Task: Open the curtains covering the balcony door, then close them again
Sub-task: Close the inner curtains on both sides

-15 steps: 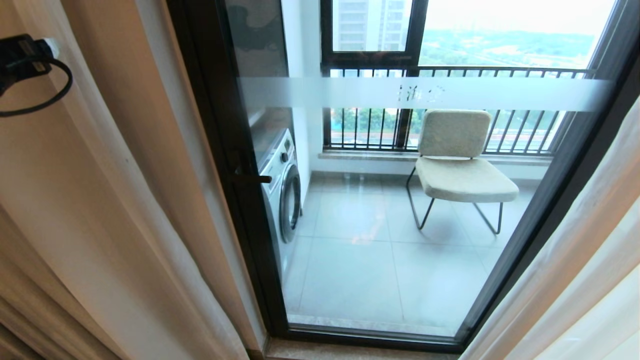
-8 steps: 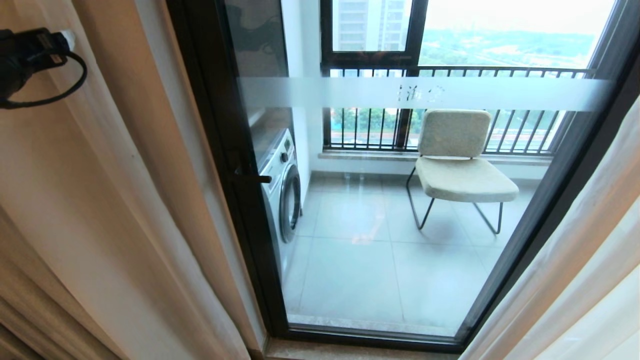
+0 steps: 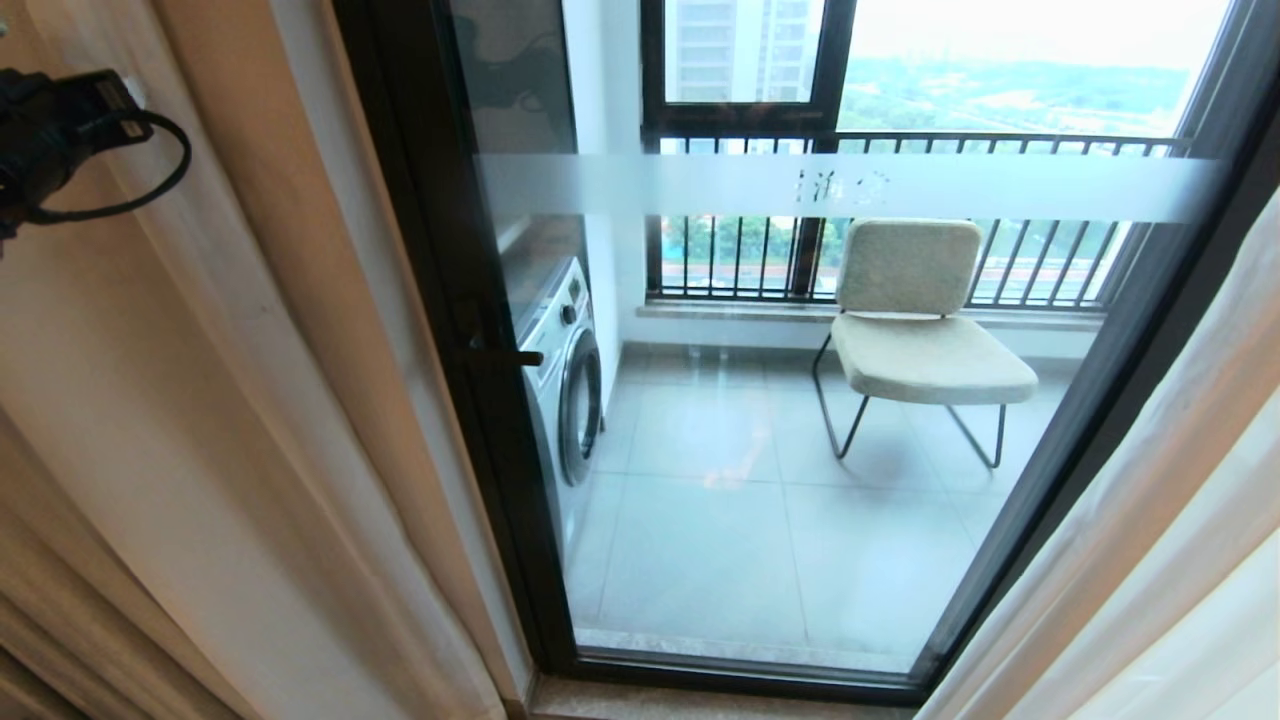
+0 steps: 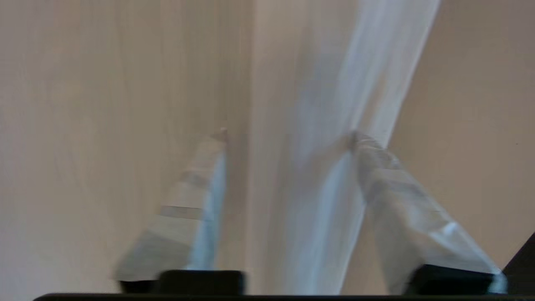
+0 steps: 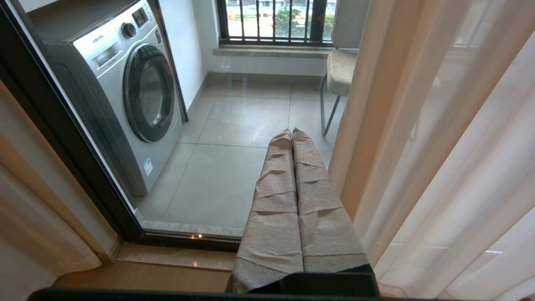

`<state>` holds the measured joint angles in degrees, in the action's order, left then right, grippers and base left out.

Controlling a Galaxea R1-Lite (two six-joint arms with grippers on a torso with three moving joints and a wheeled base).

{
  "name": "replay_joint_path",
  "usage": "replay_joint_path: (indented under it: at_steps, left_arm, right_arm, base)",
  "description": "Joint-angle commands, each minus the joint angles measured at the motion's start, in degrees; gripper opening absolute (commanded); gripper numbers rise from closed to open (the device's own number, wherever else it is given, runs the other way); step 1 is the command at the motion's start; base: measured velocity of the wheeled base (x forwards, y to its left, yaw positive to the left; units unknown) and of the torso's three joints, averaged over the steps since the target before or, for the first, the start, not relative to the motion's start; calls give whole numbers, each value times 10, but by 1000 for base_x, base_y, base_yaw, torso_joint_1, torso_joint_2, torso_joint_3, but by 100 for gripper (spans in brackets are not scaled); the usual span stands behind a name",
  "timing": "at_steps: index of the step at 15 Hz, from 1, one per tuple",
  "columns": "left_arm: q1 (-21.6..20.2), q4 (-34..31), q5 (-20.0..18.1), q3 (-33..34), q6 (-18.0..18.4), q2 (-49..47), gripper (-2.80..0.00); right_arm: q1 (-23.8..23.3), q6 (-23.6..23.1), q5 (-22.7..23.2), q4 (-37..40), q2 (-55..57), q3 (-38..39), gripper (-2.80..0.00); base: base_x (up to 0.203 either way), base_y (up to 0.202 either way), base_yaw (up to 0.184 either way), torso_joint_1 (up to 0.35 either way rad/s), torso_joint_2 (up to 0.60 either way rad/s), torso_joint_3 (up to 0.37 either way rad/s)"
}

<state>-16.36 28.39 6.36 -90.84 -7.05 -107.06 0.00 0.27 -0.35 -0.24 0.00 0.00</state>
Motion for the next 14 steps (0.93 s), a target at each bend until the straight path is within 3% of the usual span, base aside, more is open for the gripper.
replay_joint_path:
  at_steps: [1,7,14]
  left_arm:
    - [3,2,1,0,-1,3,-280]
    - [23,1,-12,4,-1,24,-280]
    - [99,-1,-28,6,-1,52,-280]
  right_arm:
    - [0,0,0,0,0,0,-280]
    - [0,0,0,0,0,0,-280]
    - [0,0,0,0,0,0,-280]
  base:
    - [0,0,0,0,0,0]
    - [0,0,0,0,0,0]
    - [0,0,0,0,0,0]
